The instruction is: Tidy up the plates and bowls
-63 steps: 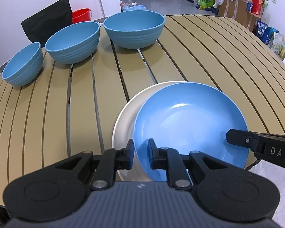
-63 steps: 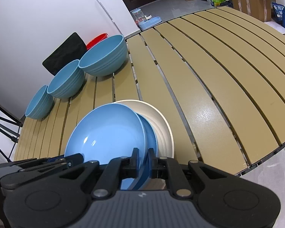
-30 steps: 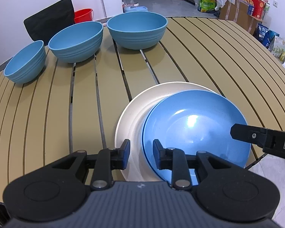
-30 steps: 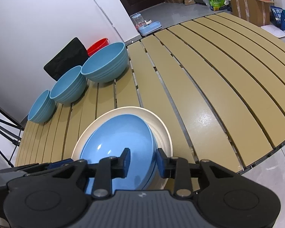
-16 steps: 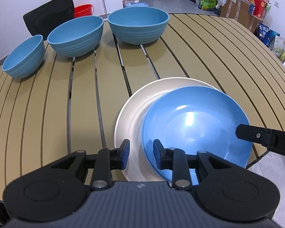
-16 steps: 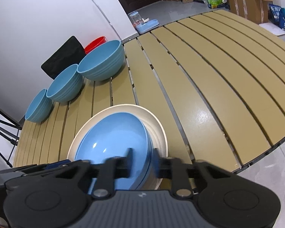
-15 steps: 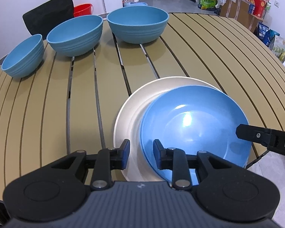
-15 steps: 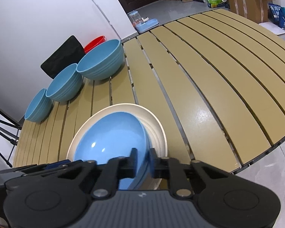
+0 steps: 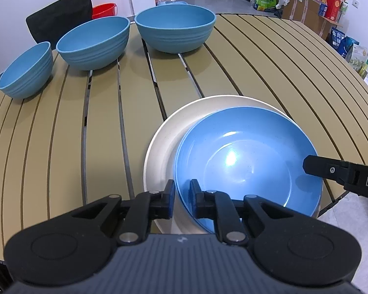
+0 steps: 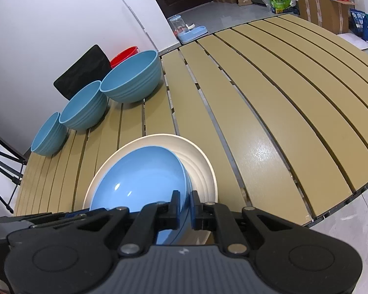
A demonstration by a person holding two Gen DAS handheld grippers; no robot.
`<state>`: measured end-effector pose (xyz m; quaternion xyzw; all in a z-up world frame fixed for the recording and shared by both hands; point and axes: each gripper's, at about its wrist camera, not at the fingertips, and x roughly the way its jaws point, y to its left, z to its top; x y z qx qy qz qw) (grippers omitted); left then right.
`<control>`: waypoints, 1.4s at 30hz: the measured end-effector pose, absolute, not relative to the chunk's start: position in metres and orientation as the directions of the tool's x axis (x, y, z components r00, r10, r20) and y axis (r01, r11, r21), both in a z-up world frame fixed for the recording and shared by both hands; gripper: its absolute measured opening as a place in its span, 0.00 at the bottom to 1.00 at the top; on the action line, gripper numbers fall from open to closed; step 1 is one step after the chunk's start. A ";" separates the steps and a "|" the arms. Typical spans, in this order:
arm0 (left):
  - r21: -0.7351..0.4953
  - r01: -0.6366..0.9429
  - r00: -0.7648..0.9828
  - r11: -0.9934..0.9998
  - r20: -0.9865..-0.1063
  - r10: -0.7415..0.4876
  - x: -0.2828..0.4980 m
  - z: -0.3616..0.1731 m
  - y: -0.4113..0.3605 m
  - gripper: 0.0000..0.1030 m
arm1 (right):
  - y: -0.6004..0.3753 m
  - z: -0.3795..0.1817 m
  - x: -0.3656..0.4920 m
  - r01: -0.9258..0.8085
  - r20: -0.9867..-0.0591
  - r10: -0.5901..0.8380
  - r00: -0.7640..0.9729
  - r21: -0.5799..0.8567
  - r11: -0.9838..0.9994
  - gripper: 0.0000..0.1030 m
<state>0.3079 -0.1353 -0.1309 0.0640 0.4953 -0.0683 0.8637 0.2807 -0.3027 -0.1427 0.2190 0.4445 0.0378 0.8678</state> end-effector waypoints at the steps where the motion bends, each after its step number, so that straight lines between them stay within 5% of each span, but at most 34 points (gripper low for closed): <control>1: 0.043 0.181 0.501 0.983 -0.864 -0.055 0.307 -0.131 -0.135 0.13 | -0.303 -0.142 0.281 0.128 -0.755 0.260 0.603 0.412 0.902 0.07; 29: 0.047 0.158 0.546 0.986 -0.837 -0.048 0.306 -0.117 -0.129 0.13 | -0.301 -0.135 0.278 0.094 -0.750 0.239 0.617 0.371 0.924 0.07; 42: 0.062 0.168 0.576 0.984 -0.816 -0.047 0.304 -0.117 -0.131 0.06 | -0.299 -0.142 0.279 0.092 -0.737 0.247 0.630 0.386 0.918 0.05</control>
